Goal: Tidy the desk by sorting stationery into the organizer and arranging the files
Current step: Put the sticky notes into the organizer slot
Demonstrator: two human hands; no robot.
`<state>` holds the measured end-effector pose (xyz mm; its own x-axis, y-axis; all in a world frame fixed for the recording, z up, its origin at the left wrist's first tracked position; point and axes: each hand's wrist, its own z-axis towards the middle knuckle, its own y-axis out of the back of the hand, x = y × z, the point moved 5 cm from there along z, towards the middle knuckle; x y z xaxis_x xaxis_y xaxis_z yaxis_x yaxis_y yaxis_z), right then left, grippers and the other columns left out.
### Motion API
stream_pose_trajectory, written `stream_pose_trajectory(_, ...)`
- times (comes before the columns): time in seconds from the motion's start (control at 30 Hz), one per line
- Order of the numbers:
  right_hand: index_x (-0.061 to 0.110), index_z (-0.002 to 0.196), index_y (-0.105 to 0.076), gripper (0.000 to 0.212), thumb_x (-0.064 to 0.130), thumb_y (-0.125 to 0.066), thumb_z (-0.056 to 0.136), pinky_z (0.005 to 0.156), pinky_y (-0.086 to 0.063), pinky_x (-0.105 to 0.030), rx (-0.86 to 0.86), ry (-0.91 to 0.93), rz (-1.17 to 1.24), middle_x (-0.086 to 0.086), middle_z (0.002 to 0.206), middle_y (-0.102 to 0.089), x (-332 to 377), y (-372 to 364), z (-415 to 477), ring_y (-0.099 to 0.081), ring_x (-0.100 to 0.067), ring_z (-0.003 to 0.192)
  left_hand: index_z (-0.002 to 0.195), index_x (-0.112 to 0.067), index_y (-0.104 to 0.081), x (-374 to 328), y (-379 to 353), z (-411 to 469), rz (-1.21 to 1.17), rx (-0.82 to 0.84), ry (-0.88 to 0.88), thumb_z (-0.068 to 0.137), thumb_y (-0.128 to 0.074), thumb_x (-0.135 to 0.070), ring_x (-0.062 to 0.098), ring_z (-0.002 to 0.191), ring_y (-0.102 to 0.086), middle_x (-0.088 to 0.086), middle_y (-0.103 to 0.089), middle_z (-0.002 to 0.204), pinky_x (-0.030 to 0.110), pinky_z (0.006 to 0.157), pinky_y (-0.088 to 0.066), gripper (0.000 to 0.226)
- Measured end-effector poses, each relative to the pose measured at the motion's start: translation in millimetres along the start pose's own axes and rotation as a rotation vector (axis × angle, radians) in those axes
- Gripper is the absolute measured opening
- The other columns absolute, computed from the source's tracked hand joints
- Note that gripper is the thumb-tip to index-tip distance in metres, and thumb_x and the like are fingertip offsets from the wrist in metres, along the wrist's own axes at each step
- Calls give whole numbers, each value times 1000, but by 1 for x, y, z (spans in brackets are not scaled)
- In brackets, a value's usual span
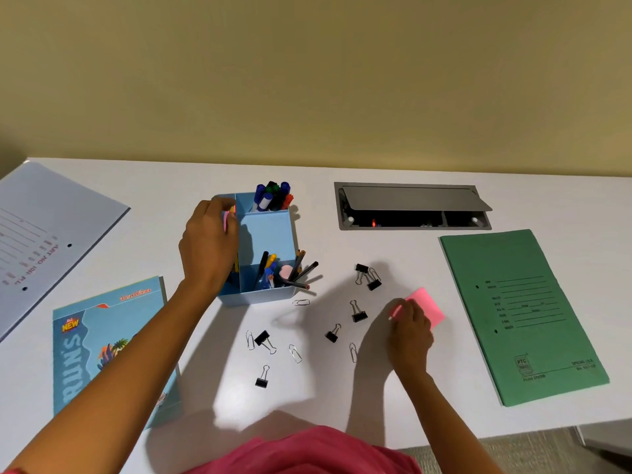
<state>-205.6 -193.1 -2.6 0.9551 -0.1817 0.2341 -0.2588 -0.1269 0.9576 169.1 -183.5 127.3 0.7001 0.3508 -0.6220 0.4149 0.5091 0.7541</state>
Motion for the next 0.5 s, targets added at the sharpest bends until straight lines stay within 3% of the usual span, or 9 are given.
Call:
stream_pose_trajectory(0.1,8,130,-47,53,0,-64,80,84,-45,-48,29,51,73,-16,135,-46,9,3,-4,-45,-38,116,115,-16,-61,-1,2,-12,-15,-16,21,94,-48,-16,29,93,-60,9,-62,111,32,67,-41,25)
stream_pose_trajectory(0.27,6,138,-34,82,26,-78,72,95,-40,-50,72,-166,69,-17,142,-37,-2,11,9,-36,-38,127,115,-19,-62,1,4,-25,-28,16,24,94,-51,-19,27,94,-62,5,-63,112,31,67,-43,23)
stream_pose_trajectory(0.4,7,129,-38,81,27,-83,64,89,-42,-47,130,-244,77,-19,124,-44,-4,19,17,-41,-39,117,115,-17,-62,-2,9,-34,-32,15,19,94,-52,-17,29,94,-60,8,-64,109,30,66,-39,23)
stream_pose_trajectory(0.5,-1,120,-40,69,22,-81,70,90,-42,-46,185,-361,123,-23,120,-47,-6,23,19,-45,-42,114,116,-16,-62,-4,10,-40,-50,26,19,94,-52,-15,28,94,-59,9,-63,110,29,68,-39,24)
